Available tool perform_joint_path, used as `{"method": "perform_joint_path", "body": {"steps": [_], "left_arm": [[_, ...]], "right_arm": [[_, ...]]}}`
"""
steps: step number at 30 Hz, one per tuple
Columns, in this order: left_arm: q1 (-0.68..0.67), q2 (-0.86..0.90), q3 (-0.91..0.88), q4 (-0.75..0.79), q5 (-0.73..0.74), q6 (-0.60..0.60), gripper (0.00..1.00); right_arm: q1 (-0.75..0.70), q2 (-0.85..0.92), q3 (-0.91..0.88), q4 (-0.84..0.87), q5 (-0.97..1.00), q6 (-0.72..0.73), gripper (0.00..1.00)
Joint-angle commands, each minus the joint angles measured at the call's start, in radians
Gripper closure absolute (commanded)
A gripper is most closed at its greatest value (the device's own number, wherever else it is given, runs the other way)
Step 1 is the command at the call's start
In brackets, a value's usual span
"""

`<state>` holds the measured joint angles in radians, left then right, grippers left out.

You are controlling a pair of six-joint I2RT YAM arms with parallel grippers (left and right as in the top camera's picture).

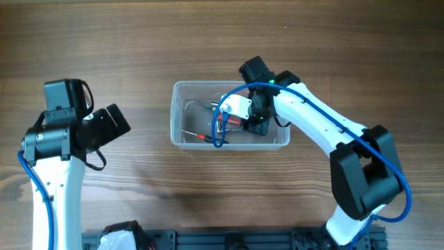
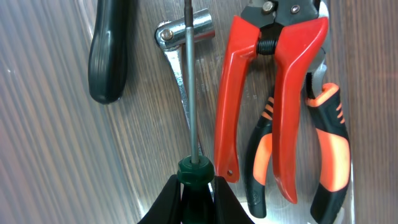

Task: Pack container
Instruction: 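Carry the green screwdriver with the right gripper into the container and release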

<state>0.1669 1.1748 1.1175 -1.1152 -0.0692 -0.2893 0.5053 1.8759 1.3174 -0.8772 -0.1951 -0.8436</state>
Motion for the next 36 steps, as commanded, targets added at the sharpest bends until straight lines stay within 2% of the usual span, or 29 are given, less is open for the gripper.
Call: {"method": "perform_joint_path", "body": {"steps": [1, 19, 28, 33, 36], "left_arm": [[0.007, 0.003, 0.008, 0.000, 0.012, 0.024, 0.00], [0.007, 0.003, 0.008, 0.000, 0.012, 0.024, 0.00], [0.007, 0.003, 0.008, 0.000, 0.012, 0.024, 0.00], [0.007, 0.003, 0.008, 0.000, 0.012, 0.024, 0.00], [0.007, 0.003, 0.008, -0.001, 0.012, 0.024, 0.00]], "right_arm": [[0.002, 0.015, 0.004, 0.001, -0.028, -0.021, 0.94], [0.002, 0.015, 0.003, 0.004, -0.028, -0.027, 0.96], [0.002, 0.019, -0.064, 0.064, -0.059, -0.042, 0.96], [0.002, 0.019, -0.102, 0.077, -0.062, -0.043, 0.82], [0.002, 0.019, -0.109, 0.077, -0.062, -0.043, 0.68]]}}
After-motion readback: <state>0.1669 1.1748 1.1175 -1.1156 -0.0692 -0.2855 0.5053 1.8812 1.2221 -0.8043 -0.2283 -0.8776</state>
